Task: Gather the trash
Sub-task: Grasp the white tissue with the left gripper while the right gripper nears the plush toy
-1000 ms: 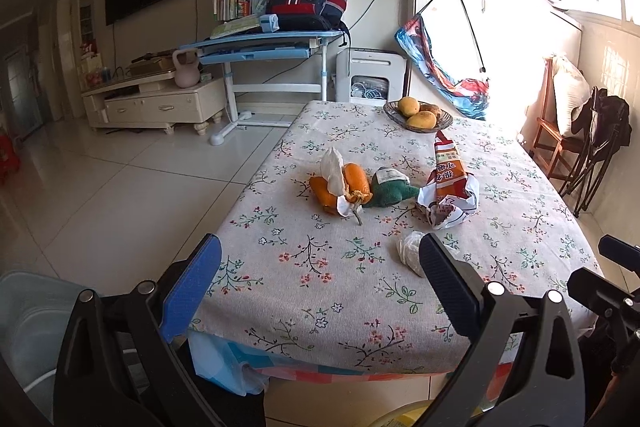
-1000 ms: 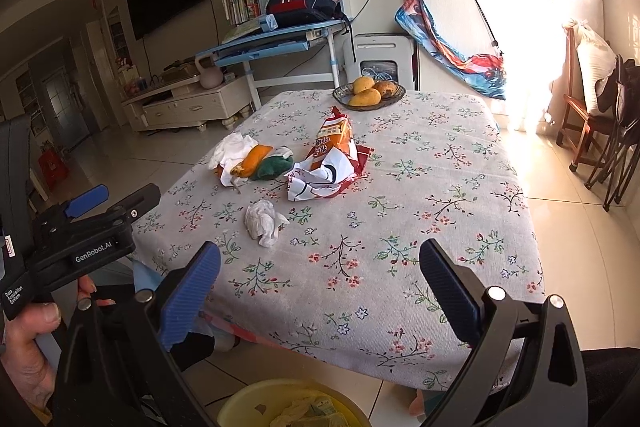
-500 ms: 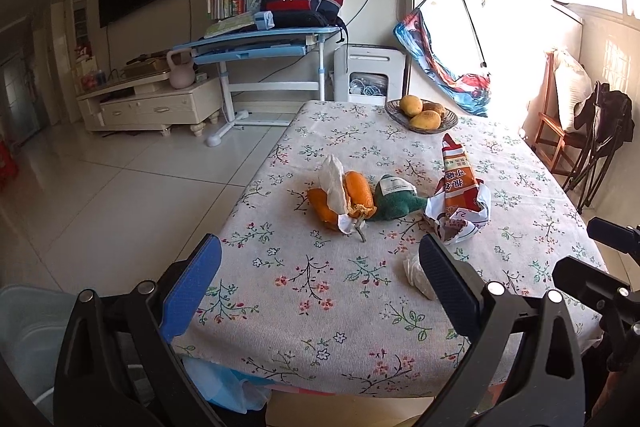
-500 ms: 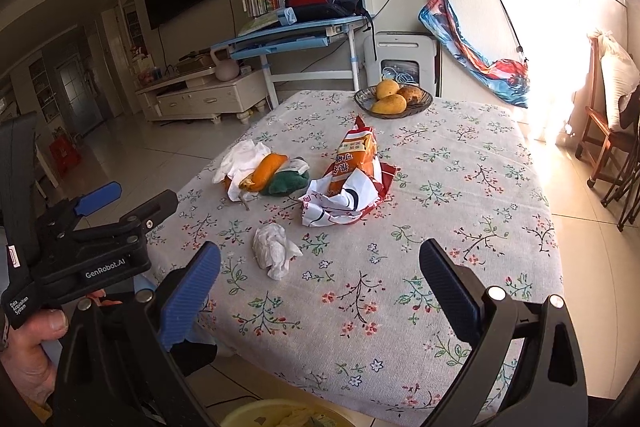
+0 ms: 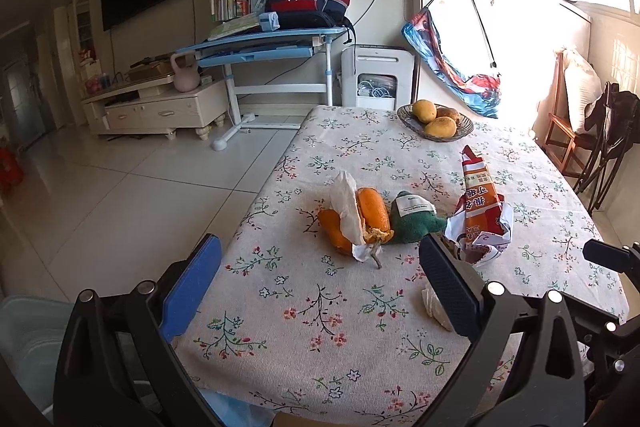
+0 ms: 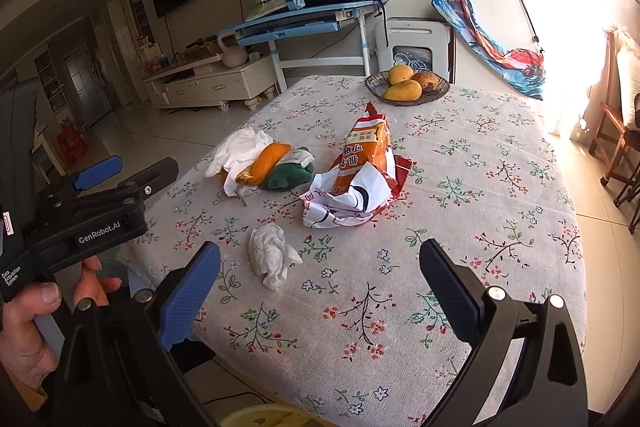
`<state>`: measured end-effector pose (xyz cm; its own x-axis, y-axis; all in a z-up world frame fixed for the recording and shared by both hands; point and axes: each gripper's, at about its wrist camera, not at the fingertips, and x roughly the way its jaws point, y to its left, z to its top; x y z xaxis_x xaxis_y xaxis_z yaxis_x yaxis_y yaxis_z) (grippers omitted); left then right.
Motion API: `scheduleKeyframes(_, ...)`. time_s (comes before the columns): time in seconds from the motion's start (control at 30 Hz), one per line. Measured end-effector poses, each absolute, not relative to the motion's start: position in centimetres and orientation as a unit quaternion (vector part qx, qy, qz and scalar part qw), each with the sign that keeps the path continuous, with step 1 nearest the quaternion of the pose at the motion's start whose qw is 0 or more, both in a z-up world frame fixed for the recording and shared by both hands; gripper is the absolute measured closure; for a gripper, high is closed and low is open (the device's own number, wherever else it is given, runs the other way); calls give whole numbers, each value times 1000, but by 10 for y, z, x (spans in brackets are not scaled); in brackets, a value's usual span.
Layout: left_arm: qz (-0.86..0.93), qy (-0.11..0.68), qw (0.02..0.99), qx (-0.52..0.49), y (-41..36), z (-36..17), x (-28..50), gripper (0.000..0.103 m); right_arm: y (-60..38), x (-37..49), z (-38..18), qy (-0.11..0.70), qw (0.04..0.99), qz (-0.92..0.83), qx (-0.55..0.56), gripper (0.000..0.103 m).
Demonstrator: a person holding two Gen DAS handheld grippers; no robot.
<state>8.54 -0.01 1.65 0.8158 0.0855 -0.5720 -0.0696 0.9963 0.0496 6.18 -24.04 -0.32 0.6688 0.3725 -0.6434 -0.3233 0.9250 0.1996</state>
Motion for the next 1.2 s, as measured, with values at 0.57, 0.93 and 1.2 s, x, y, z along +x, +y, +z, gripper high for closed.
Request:
scheduleKeyframes(0.57,48,316,948,2,8,19,132,7,-240,74,-16,377,903,201,42,8)
scheduleKeyframes(0.93,35,360,932,-12,10,-3,185,9,-227,79,-25,392,892,226,27,8)
scheduleKeyframes(1.2,20,407,913,-17,8,-26,213,45,-219,86,-29,399,885,239,23,8)
